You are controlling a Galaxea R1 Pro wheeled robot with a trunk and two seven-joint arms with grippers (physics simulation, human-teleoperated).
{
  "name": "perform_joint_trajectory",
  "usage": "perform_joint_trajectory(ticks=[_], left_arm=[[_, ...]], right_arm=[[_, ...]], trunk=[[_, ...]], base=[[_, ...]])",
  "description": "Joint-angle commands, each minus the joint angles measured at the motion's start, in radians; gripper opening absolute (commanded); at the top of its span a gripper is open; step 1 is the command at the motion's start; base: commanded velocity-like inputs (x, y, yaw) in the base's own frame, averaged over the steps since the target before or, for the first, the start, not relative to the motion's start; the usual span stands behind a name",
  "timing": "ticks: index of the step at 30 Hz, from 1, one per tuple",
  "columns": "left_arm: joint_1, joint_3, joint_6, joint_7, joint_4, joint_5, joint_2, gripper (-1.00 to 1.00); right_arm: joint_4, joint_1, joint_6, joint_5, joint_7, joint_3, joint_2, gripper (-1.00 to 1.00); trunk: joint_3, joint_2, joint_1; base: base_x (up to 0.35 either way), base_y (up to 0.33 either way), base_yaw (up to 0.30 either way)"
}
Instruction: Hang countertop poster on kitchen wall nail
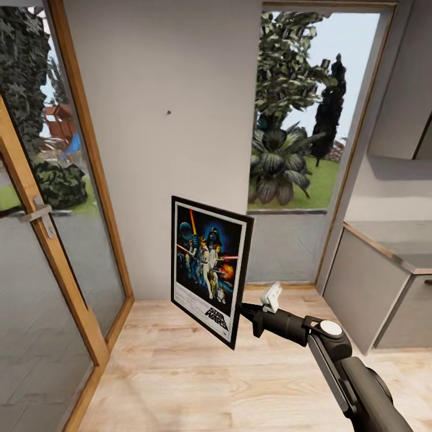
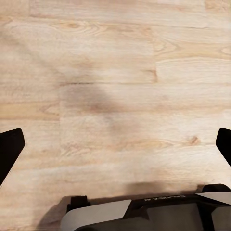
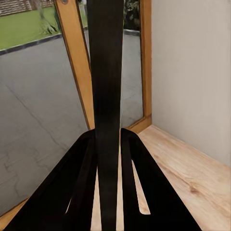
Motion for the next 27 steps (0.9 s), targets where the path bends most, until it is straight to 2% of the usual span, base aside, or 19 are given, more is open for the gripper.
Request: perform_joint_trajectory(ticks=[1,9,27], left_arm=[[0.000,0.002,0.001,-0.006,0.000,0.009,0.000,1.00],[0.000,0.002,0.001,-0.006,0.000,0.008,0.000,1.00],[0.000,0.002,0.001,-0.006,0.000,0.009,0.000,1.00]], right_arm=[[0.000,-0.001,0.011,-0.013,0.002,0.001,-0.001,-1.00],[0.000,-0.001,0.011,-0.013,0.002,0.001,-0.001,-1.00],[0.000,-0.001,0.012,-0.013,0.009,0.000,-0.001,-1.00]], trunk=[[-0.001,-0.001,0.001],[-0.001,-0.001,0.001],[-0.001,-0.001,0.001]], base=[[0.106,0.131,0.000],[0.115,0.054,0.000],[0.313,0.084,0.000]])
